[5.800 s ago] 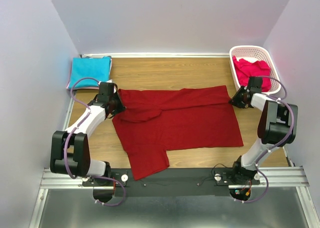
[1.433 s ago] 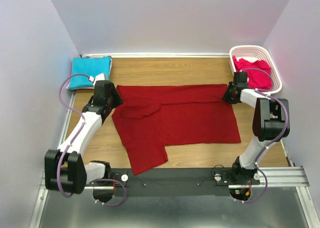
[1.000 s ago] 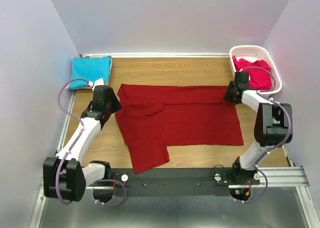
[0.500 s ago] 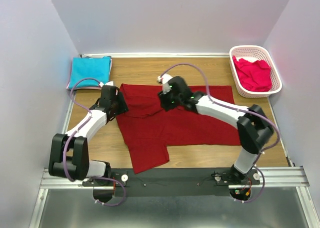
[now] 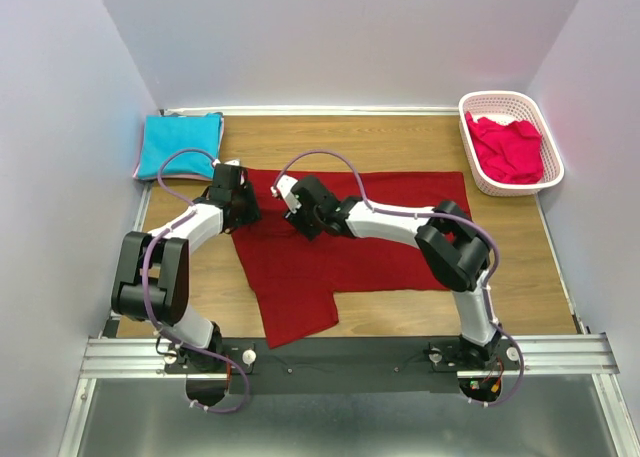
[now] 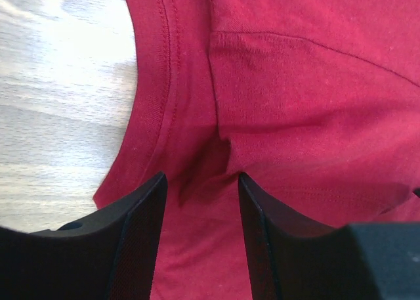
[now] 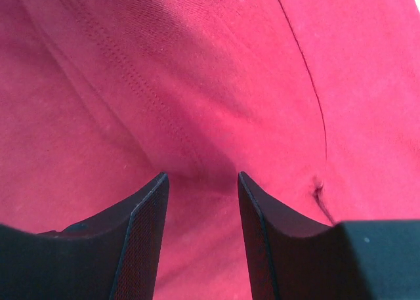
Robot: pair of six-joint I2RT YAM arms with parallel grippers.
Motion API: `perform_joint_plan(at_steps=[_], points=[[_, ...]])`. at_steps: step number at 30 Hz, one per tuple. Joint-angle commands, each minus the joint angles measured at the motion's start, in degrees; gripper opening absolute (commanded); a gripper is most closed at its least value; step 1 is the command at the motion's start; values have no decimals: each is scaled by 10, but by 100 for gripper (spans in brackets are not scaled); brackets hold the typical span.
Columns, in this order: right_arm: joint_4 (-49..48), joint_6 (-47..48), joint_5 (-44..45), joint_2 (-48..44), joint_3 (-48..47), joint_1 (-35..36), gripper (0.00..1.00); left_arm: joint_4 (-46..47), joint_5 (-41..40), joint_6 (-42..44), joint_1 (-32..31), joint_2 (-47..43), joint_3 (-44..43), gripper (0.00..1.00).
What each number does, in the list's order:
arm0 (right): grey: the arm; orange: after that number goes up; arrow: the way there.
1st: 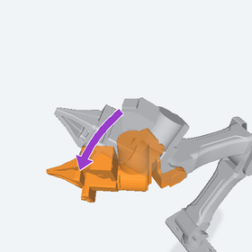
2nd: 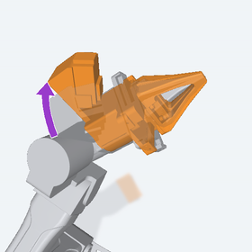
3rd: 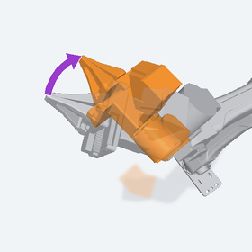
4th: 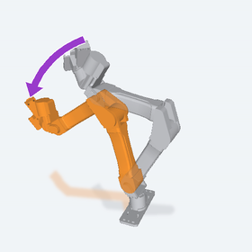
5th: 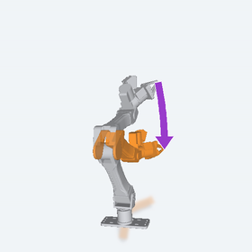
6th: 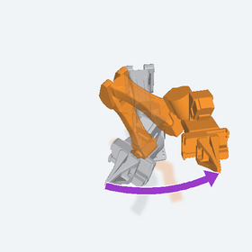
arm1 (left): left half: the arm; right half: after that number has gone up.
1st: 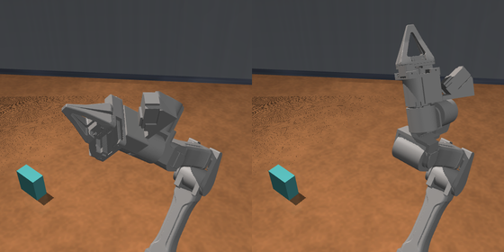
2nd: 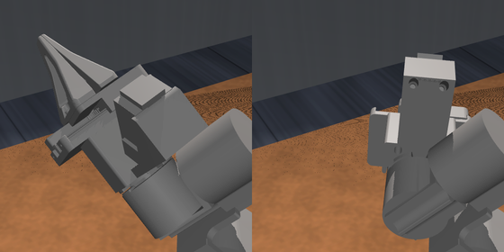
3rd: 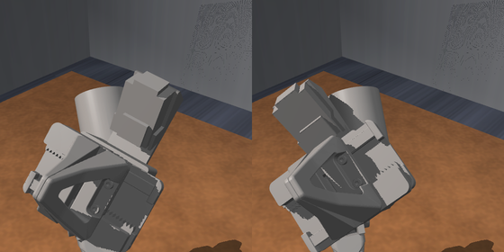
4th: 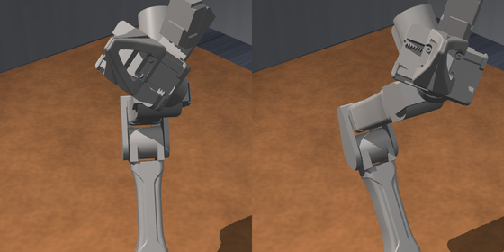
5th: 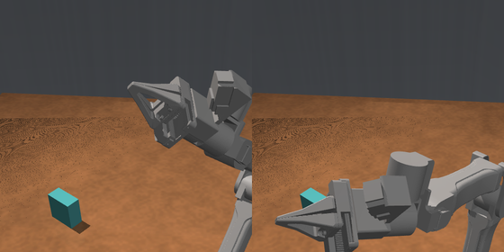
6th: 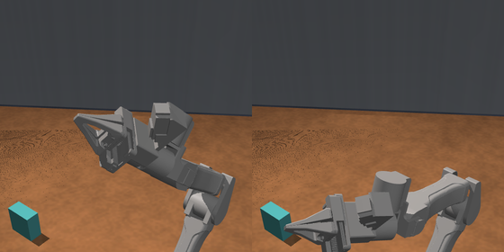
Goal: Fold and stack the t-shirts
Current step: Fold the tshirt
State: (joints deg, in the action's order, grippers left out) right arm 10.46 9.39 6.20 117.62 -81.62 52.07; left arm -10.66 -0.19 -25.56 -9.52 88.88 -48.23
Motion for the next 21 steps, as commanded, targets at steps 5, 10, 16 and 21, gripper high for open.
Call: perform_joint_plan(at_steps=[5, 10, 16, 21], points=[[-1, 37, 60, 32, -33, 7, 54, 11, 14, 5, -4, -6, 0, 55], [-2, 41, 83, 35, -36, 7, 54, 11, 12, 6, -4, -12, 1, 56], [-16, 60, 147, 52, -60, 3, 54, 11, 14, 5, -4, -20, 6, 56], [-15, 67, 152, 78, -108, -14, 54, 11, 16, 6, -5, -21, 8, 56]])
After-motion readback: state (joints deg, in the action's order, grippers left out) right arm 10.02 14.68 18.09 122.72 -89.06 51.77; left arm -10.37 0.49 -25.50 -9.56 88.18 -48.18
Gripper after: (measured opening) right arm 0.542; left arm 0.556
